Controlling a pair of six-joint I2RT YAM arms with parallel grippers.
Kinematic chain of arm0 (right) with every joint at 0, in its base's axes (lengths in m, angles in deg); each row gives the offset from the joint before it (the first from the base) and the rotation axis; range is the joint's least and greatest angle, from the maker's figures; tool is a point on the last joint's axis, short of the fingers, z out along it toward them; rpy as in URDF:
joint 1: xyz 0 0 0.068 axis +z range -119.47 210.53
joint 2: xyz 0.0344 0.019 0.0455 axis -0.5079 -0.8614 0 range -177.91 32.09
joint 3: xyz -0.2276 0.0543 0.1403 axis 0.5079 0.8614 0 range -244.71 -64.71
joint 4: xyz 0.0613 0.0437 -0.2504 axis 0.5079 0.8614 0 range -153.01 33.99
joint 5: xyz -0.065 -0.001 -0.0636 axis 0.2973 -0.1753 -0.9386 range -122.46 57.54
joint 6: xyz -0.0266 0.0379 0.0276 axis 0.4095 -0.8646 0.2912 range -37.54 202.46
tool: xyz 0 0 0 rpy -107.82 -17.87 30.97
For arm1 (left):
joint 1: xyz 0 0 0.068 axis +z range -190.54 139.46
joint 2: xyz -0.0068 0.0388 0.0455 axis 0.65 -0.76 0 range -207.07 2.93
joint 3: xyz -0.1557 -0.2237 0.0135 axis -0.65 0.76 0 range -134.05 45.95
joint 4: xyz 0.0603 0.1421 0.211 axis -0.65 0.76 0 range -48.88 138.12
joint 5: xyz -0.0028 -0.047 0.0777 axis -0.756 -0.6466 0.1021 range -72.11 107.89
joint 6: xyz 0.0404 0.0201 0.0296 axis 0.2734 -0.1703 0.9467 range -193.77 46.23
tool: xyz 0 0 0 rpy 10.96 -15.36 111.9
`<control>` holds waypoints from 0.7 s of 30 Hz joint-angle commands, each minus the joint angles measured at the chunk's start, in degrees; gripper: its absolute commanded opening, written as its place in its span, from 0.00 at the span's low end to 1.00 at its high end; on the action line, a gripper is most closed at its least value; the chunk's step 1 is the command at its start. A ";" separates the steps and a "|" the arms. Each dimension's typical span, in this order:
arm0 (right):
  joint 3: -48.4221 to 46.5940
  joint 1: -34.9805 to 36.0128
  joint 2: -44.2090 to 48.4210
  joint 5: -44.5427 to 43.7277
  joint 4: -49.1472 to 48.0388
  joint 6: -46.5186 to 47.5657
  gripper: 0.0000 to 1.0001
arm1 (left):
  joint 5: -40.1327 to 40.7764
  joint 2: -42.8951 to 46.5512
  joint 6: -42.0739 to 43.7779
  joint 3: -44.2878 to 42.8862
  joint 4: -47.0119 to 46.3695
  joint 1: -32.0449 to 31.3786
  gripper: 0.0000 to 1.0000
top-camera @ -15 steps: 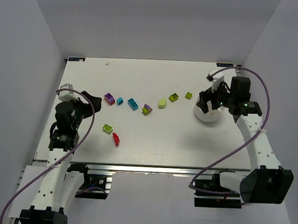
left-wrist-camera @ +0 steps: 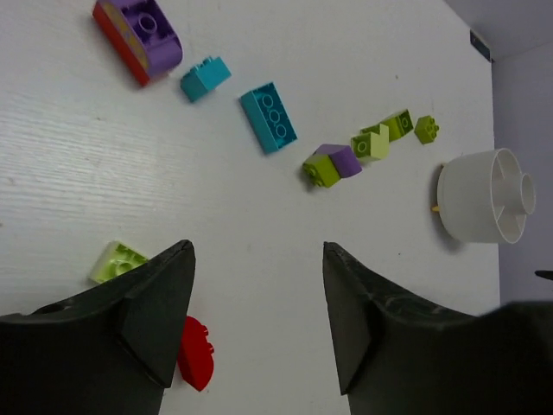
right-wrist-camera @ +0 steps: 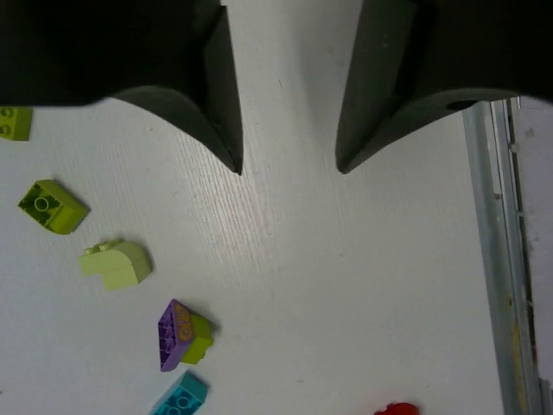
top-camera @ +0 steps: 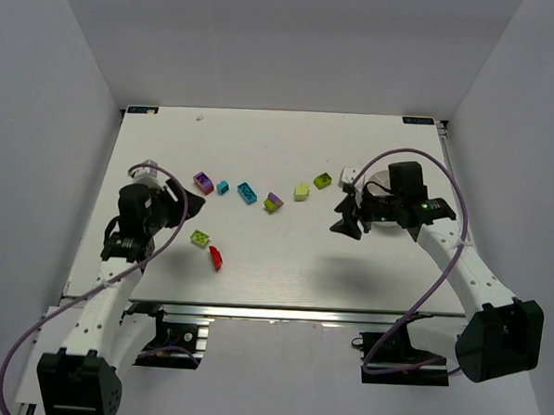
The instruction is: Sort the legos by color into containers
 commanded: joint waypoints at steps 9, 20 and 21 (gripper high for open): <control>-2.94 0.17 -1.32 -8.81 -12.70 -18.36 0.67 | 13.23 -24.87 -4.58 -15.01 5.12 -19.78 0.75; -1.09 -0.10 -0.43 -9.87 -16.22 -21.00 0.60 | 23.16 -43.91 -8.54 -31.41 9.58 -21.98 0.74; -1.27 -0.10 -0.61 -9.96 -16.13 -20.92 0.61 | 24.13 -46.04 -8.45 -33.63 10.73 -22.42 0.75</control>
